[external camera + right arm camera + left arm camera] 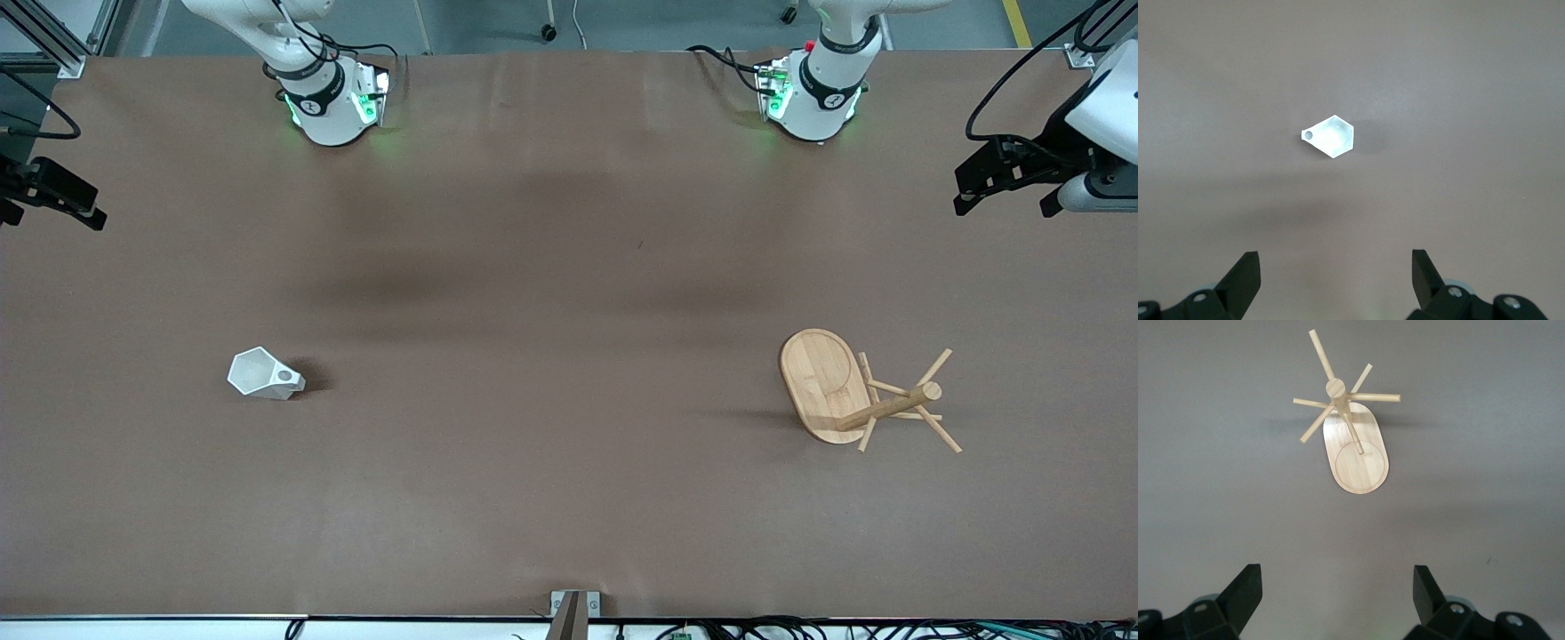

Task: Hang cup on rack

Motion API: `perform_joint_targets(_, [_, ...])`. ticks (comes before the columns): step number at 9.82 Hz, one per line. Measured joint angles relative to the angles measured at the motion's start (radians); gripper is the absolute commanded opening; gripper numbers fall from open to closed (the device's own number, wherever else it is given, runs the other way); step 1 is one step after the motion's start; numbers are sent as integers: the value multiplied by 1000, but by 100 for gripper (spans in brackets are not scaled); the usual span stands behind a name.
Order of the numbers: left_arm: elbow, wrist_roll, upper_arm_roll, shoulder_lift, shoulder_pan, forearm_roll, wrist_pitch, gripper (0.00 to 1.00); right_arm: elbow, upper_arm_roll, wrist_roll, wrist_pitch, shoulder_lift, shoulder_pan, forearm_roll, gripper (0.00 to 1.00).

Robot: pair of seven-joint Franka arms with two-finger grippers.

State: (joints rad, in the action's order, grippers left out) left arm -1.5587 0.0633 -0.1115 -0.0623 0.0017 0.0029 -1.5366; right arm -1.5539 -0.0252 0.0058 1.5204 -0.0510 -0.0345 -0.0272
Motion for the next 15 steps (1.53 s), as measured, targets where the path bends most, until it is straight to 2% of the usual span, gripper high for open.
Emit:
perform_joint_targets(7, [0,0,0,0,0,0,0,100,-4,-1,0,13,20,-1,0,100])
perform_joint_targets(10, [0,0,0,4,0,-3,0,100,-14,-3,0,45,66,-4,0,100])
perform_joint_targets(12, [0,0,0,12,0,-3,0,100,-49,-6,0,128,121,-14,0,100])
perform_joint_targets(15, [1,0,0,15,0,-3,0,100,-187,-7,0,360,183,-35,0,100])
